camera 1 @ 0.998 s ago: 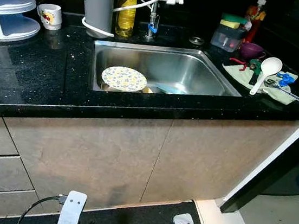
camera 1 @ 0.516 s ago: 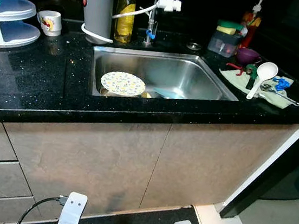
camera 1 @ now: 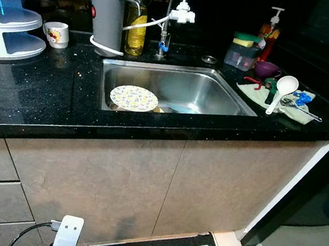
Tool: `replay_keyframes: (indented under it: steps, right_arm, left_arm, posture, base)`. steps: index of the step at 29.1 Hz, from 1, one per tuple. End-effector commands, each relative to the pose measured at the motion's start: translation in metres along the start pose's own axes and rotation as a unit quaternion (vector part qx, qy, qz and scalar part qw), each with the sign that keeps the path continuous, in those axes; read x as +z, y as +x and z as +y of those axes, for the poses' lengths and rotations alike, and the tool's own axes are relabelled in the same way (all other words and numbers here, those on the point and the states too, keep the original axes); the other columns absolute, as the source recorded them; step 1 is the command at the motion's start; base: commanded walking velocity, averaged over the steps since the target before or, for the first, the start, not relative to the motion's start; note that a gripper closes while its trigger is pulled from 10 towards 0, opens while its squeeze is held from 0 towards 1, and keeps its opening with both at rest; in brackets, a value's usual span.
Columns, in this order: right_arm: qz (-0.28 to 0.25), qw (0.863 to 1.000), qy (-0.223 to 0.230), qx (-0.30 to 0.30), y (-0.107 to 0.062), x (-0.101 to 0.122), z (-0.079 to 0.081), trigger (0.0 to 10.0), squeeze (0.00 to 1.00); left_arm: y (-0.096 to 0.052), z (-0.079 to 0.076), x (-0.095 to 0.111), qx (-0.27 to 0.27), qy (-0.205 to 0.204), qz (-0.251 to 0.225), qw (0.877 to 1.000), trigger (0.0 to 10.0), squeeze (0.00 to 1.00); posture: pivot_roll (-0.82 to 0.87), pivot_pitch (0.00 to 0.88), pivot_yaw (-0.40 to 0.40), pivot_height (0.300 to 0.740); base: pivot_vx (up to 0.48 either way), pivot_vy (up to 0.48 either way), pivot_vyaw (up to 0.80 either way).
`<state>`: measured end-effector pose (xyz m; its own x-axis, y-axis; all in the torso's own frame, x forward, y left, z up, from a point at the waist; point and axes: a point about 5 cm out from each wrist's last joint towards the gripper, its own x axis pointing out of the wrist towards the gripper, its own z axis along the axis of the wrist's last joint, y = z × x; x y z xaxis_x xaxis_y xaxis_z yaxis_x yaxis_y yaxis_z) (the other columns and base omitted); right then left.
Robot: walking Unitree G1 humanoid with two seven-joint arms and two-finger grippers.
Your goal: Kitchen organization
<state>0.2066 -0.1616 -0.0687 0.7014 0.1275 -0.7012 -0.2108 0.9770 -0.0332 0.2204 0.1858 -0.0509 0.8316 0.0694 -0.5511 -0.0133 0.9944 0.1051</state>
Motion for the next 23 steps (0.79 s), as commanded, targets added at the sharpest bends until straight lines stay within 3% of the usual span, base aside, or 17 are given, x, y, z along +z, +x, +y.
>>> replay_keyframes:
  steps: [1, 9, 23]
  right_arm:
    - [0.009, 1.000, 0.011, -0.002, -0.001, -0.005, 0.000, 10.0, 0.00]
    - [0.015, 1.000, 0.027, 0.005, -0.001, -0.008, 0.007, 10.0, 0.00]
    - [0.018, 0.998, 0.063, -0.009, -0.004, -0.018, 0.008, 10.0, 0.00]
  left_arm:
    - [-0.002, 0.003, -0.005, -0.003, 0.009, 0.006, 1.000, 10.0, 0.00]
    - [-0.004, 0.015, -0.013, 0.027, -0.002, 0.031, 0.999, 10.0, 0.00]
    - [-0.007, 0.010, -0.019, 0.019, -0.006, 0.040, 0.999, 10.0, 0.00]
  posture:
    - [-0.03, 0.066, -0.099, 0.740]
    - [-0.04, 0.078, -0.072, 0.740]
    - [-0.05, 0.057, -0.025, 0.740]
  base:
    - [0.000, 0.000, 0.00]
    - [0.000, 0.000, 0.00]
    - [0.000, 0.000, 0.00]
